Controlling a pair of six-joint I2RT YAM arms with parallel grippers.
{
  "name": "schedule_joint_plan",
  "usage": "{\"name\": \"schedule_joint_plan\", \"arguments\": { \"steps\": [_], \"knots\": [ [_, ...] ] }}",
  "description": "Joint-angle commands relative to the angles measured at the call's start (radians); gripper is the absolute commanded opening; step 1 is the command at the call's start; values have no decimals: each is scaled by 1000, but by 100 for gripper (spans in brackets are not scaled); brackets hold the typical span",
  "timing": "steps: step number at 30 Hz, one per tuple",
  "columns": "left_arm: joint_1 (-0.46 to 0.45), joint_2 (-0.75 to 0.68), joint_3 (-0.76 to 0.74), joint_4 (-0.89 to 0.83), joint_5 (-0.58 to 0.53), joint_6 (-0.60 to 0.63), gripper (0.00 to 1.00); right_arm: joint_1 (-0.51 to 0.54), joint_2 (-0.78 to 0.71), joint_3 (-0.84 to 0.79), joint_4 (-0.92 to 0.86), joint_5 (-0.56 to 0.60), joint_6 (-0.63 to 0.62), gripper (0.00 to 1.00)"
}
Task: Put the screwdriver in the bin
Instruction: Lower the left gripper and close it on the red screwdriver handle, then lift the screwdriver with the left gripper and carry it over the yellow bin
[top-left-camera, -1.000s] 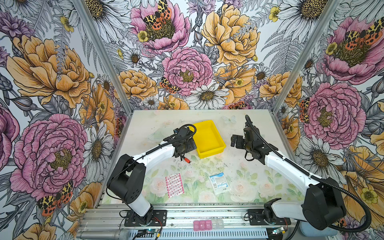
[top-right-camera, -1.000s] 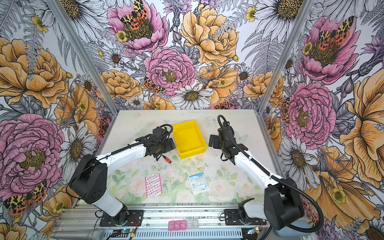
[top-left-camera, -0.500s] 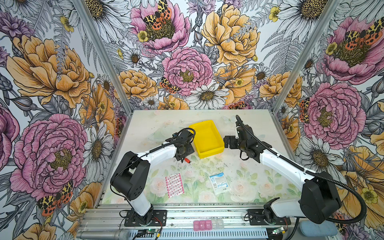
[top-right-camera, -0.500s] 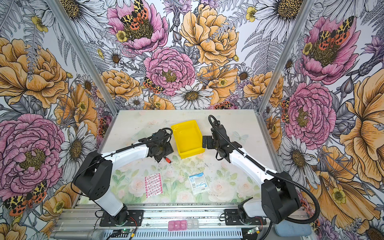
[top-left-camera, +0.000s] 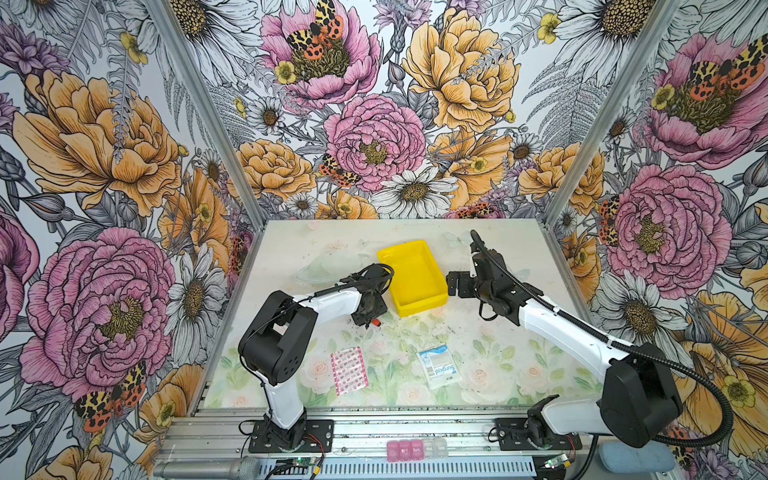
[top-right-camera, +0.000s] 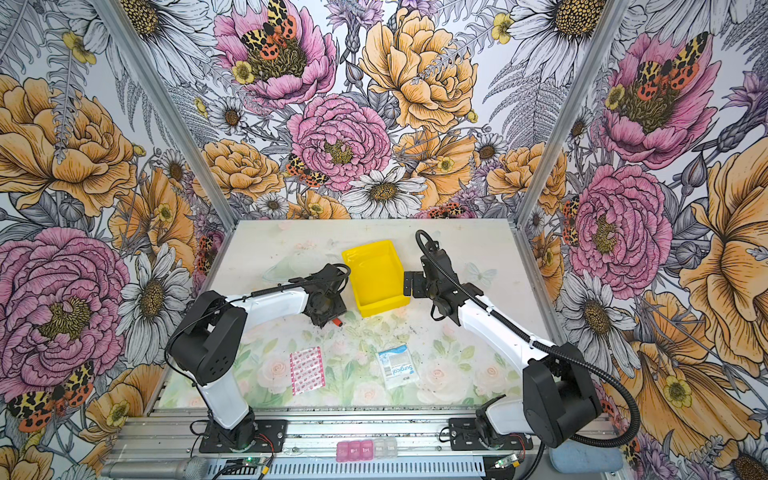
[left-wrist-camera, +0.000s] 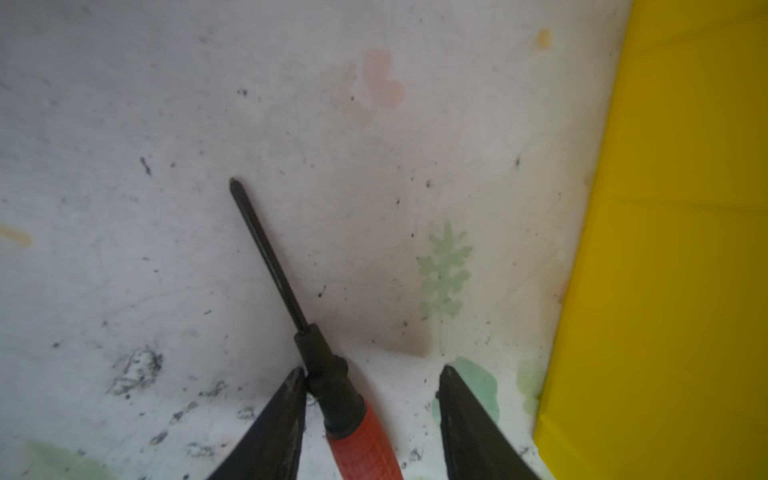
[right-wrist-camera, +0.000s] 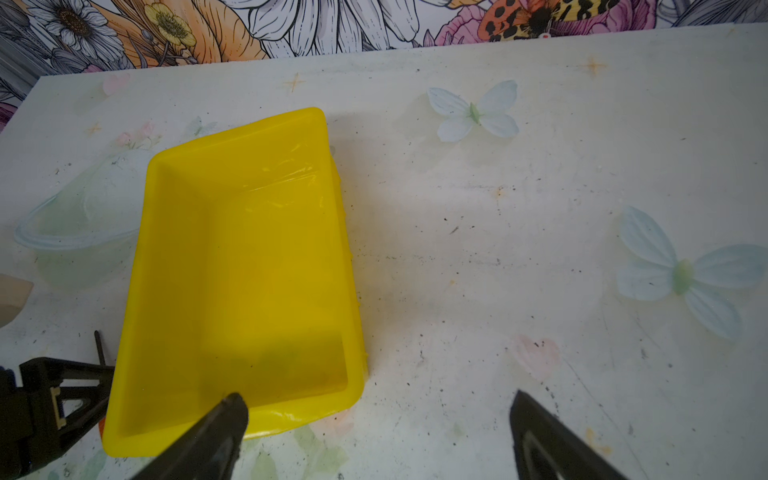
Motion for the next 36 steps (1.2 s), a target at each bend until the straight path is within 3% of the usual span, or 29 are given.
{"name": "schedule_joint_plan", "arguments": {
  "steps": [1,11,16,19,27,36],
  "knots": [
    [-16,20,1,-6,5,-5,45,11,1,17,-1,27,-4,100],
    [-50,90,-21,-75,-54,13,21,11,-5,19,0,48,0,100],
    [-53,70,-45,-73,-72,4,11,11,-13,14,-1,61,1,100],
    [-53,41,-44,-72,-80,9,0,11,0,30,-1,63,1,99],
    [-51,-60,-7,-74,-73,56,0,13,34,99,-1,46,3,100],
    [-41,-216,8,-69,-79,162,0,15,16,71,0,69,38,100]
  ]
}}
